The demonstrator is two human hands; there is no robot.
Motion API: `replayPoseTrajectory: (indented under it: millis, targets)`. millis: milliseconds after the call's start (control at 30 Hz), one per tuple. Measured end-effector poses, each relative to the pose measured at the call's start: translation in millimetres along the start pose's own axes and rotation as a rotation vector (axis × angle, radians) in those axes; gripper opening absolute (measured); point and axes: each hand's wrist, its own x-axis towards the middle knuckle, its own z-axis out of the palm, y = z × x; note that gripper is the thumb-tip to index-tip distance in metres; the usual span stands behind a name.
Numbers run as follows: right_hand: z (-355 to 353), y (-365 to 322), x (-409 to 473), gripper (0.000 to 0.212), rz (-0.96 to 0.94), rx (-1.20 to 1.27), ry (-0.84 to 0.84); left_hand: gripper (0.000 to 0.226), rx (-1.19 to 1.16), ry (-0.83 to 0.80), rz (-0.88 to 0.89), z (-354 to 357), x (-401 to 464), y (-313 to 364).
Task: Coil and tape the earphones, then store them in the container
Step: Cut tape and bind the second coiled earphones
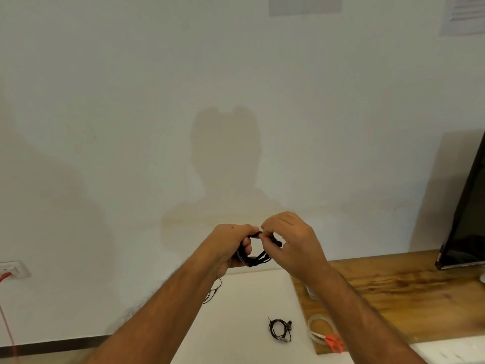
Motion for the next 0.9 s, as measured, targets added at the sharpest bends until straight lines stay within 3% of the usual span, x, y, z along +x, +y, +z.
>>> replayPoseTrajectory:
  millis: [500,700,900]
  targets:
    - [-10.3,-2.9,7.1,0.005,0.418,0.376,-0.082,0.019,0.144,-0.04,0.251,-0.2,-6.8,-3.2]
    - [-12.7,-3.8,8.1,0.006,0.466,0.391,-0.132,0.016,0.248,-0.013,0.331,-2.4,-5.8,-6.2]
    - [-17.2,0.0,8.0,0.005,0.518,0.376,-0.204,0.013,0.412,-0.107,0.353,-11.8,-5.7,-3.1]
